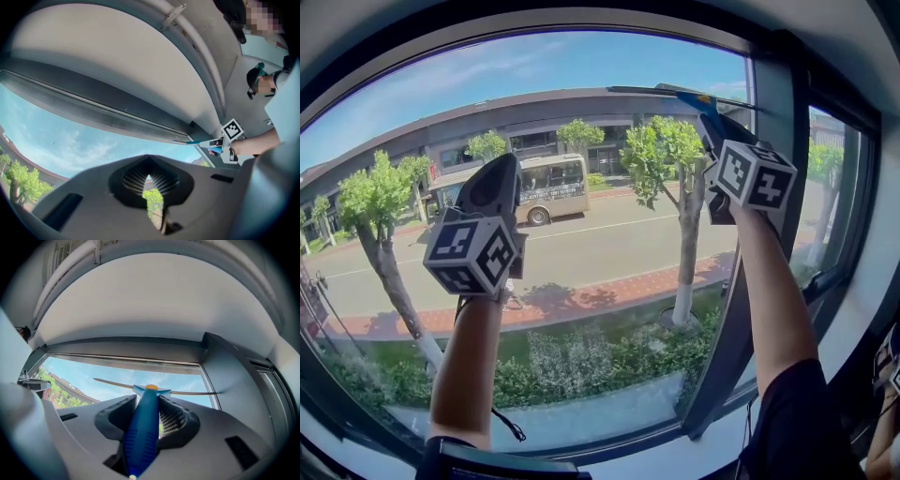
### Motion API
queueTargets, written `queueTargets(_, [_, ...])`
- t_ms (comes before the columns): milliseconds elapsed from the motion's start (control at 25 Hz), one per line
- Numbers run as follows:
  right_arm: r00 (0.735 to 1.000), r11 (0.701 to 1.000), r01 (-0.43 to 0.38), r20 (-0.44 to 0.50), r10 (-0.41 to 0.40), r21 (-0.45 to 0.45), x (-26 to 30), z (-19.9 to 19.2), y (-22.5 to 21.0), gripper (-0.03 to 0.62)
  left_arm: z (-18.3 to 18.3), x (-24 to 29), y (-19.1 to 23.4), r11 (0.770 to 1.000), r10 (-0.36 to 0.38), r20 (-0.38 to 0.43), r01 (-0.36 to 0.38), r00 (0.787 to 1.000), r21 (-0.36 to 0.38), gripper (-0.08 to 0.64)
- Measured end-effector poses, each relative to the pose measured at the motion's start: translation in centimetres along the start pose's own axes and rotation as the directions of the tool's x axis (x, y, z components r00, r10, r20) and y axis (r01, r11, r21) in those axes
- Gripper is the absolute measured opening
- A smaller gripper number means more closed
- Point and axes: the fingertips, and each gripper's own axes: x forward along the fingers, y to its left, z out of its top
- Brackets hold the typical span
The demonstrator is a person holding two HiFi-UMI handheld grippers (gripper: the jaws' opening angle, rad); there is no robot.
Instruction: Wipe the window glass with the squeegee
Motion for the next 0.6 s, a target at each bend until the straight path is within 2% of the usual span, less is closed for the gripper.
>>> queueTargets(600, [1.0, 1.0, -0.019, -0.024, 0.018, -0.011, -2.0, -2.6, 0.7, 0.143, -2.8, -1.4, -2.0, 0.999, -0.048, -0.046, 0.049, 0.998, 0.014, 0.0])
